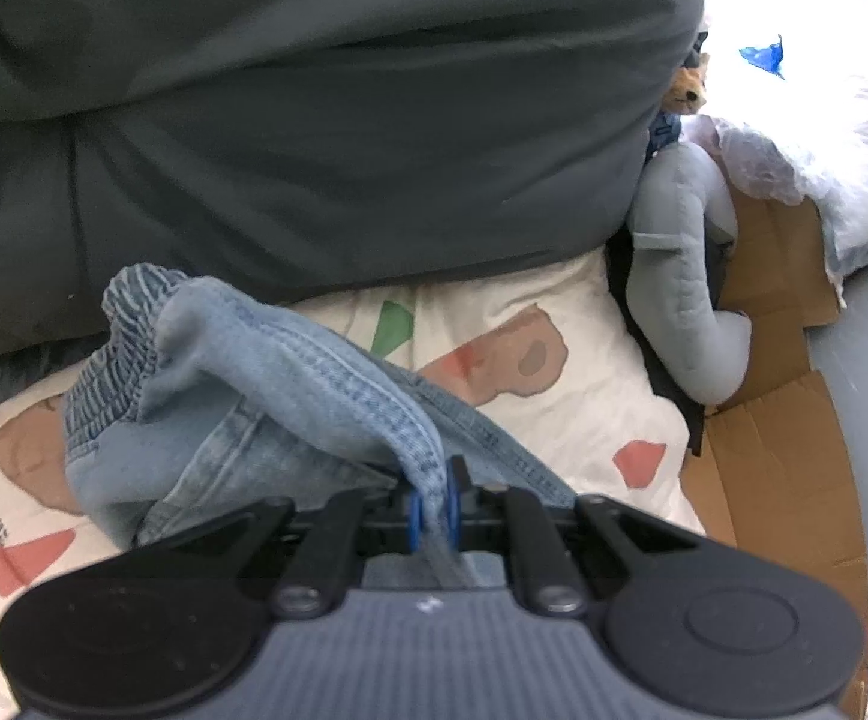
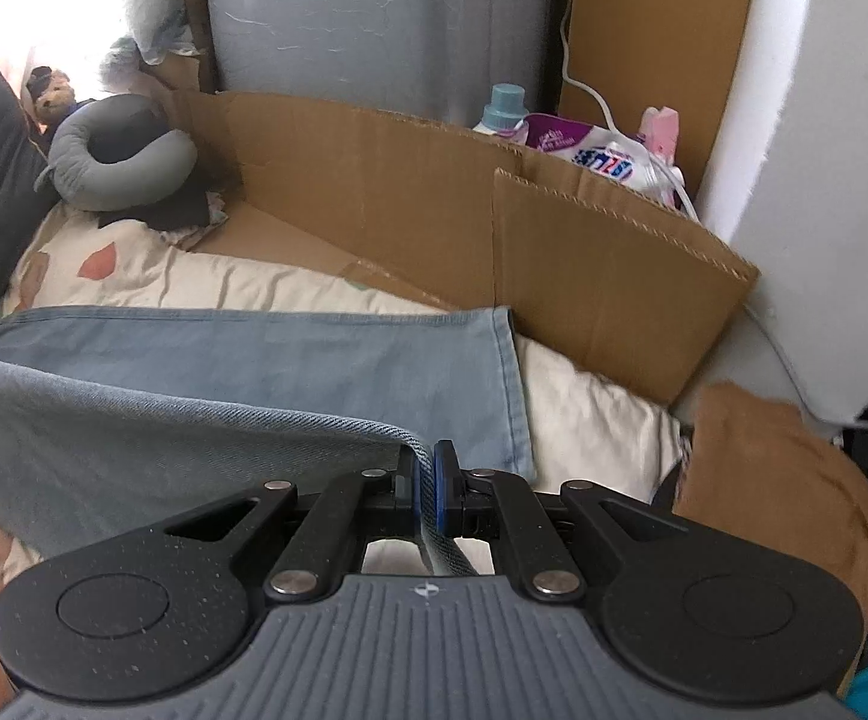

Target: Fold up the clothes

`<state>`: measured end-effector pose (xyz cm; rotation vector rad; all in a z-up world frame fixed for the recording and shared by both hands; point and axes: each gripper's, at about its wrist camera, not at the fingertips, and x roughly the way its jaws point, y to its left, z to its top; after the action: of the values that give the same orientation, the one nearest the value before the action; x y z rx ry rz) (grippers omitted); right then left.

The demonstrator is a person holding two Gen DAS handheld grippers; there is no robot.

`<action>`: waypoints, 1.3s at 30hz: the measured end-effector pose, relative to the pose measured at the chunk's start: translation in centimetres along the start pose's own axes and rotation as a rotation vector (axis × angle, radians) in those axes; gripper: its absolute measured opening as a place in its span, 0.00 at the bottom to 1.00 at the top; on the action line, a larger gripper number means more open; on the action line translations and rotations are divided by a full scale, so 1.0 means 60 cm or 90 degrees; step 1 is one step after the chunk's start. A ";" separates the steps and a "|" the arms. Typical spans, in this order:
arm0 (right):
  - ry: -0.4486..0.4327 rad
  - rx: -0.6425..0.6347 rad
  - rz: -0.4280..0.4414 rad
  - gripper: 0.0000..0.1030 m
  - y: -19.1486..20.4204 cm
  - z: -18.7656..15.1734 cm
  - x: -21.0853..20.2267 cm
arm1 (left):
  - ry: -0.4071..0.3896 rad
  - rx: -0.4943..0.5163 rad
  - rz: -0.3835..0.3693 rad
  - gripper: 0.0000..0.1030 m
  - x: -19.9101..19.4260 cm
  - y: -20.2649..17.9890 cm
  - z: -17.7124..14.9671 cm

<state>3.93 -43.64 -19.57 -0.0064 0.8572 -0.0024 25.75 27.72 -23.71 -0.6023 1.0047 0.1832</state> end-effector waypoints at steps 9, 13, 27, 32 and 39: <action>0.014 -0.028 -0.022 0.02 0.001 0.068 0.089 | 0.002 0.008 0.004 0.09 0.054 -0.022 0.018; 0.024 -0.041 -0.028 0.02 0.003 0.096 0.136 | 0.008 0.007 0.009 0.09 0.089 -0.029 0.026; 0.089 -0.094 -0.064 0.02 0.019 0.153 0.363 | 0.029 0.005 0.038 0.09 0.245 -0.033 0.033; 0.107 -0.121 -0.076 0.02 0.034 0.163 0.442 | 0.039 -0.003 0.042 0.10 0.286 -0.021 0.031; 0.135 -0.136 -0.082 0.02 0.044 0.150 0.522 | 0.055 0.031 0.014 0.21 0.294 -0.033 0.015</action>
<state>31.24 -41.09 -37.40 -0.2661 1.0640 -0.0335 36.69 24.40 -37.31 -0.5589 1.0965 0.1525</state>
